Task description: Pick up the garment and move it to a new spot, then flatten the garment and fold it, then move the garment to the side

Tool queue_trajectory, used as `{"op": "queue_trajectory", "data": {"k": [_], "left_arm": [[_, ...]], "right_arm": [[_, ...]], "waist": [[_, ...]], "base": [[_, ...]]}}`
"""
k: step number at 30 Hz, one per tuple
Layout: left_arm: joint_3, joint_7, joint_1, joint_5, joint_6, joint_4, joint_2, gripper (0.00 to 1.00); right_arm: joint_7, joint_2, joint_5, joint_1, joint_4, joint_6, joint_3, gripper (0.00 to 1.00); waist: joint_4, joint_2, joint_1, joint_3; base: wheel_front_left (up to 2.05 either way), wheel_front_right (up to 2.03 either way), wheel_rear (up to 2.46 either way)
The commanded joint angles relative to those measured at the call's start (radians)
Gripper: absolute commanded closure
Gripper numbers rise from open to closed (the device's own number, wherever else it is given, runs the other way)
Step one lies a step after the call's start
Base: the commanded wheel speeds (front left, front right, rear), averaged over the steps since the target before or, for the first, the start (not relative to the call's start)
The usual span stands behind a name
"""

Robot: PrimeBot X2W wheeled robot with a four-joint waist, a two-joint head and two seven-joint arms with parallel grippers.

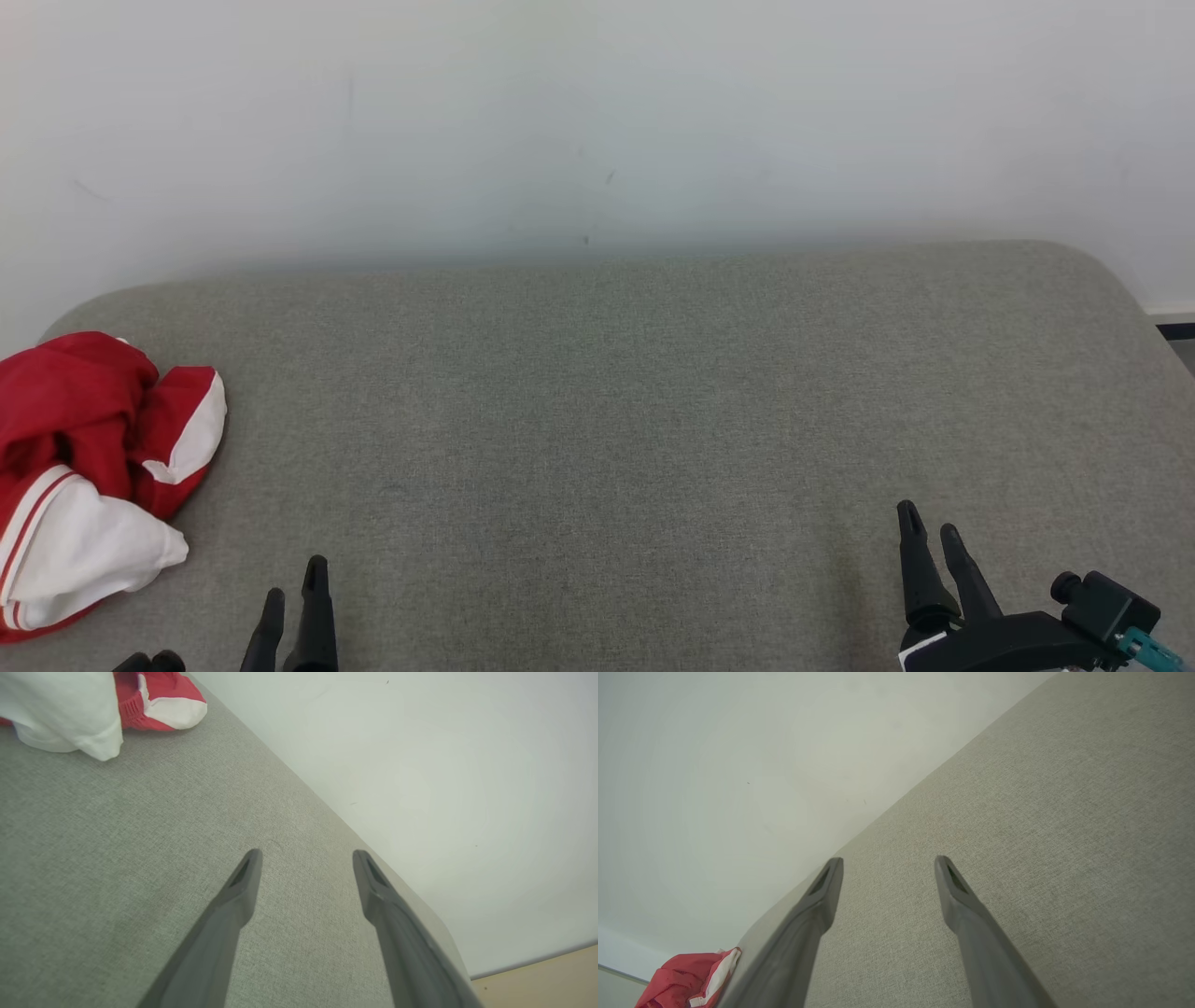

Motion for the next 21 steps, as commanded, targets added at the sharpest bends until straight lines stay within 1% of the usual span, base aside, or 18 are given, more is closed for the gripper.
{"op": "queue_trajectory", "data": {"k": [1,10,21], "left_arm": [[-0.002,-0.011,0.003,0.044,0.002,-0.015,0.006,0.0],[-0.018,-0.037,0.011,0.208,0.006,-0.027,0.01,0.0],[-0.034,-0.066,0.024,0.342,0.004,-0.037,0.01,0.0]], "right_arm": [[-0.009,-0.005,-0.036,-0.012,-0.006,-0.001,0.004,0.0],[-0.027,-0.004,-0.174,-0.01,0.002,-0.001,0.005,0.0],[-0.055,-0.005,-0.294,-0.003,0.008,-0.001,0.014,0.0]], "waist": [[0.0,0.0,0.0,-0.001],[0.0,0.0,0.0,-0.009],[0.005,0.0,0.0,-0.018]], "base": [[0.0,0.0,0.0],[0.0,0.0,0.0],[0.0,0.0,0.0]]}}
